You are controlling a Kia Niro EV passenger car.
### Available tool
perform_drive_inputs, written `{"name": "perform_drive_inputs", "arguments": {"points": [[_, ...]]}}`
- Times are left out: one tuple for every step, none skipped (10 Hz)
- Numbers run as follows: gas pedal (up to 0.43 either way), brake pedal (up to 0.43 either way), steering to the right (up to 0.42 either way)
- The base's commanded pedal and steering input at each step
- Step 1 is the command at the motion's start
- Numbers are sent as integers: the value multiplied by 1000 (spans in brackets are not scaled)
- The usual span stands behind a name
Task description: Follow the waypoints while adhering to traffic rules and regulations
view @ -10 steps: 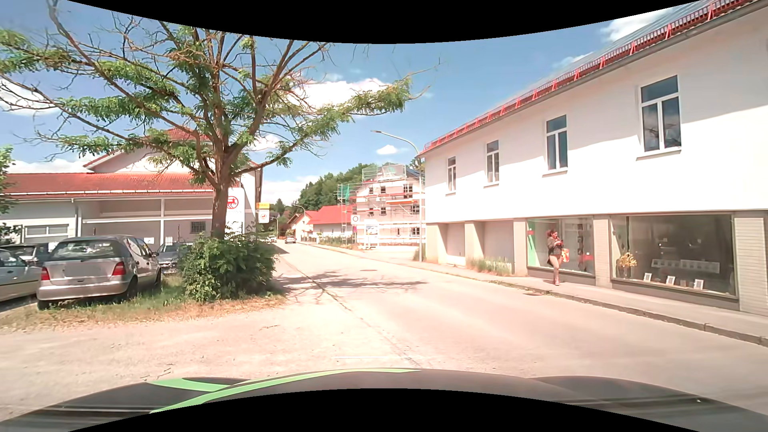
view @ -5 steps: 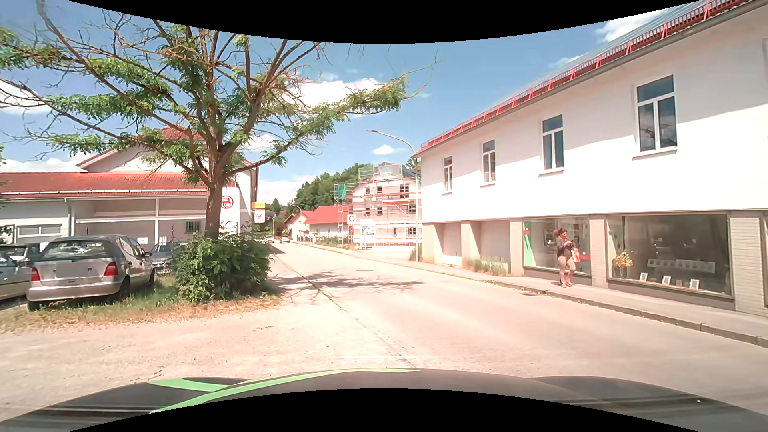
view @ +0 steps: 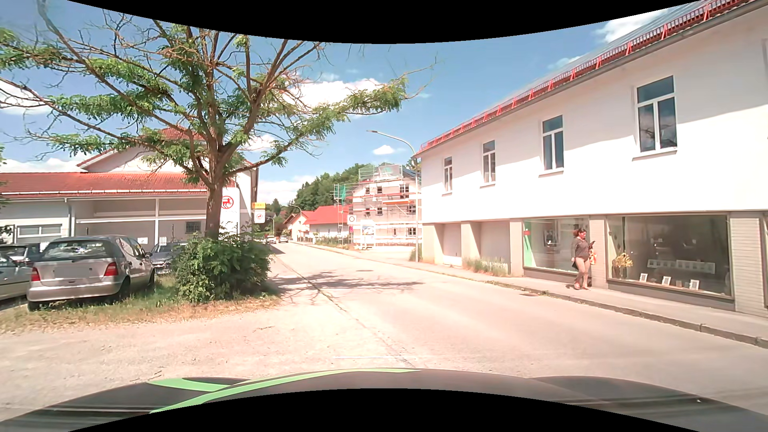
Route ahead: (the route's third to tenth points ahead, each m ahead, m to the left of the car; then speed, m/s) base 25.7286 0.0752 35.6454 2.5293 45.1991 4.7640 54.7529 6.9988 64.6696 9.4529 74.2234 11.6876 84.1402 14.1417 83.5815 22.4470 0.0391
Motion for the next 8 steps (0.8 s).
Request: {"name": "perform_drive_inputs", "arguments": {"points": [[0, 195, 644], [0, 195, 644], [0, 195, 643], [0, 189, 643], [0, 165, 643], [0, 91, 642], [0, 6, 642], [0, 0, 642]]}}
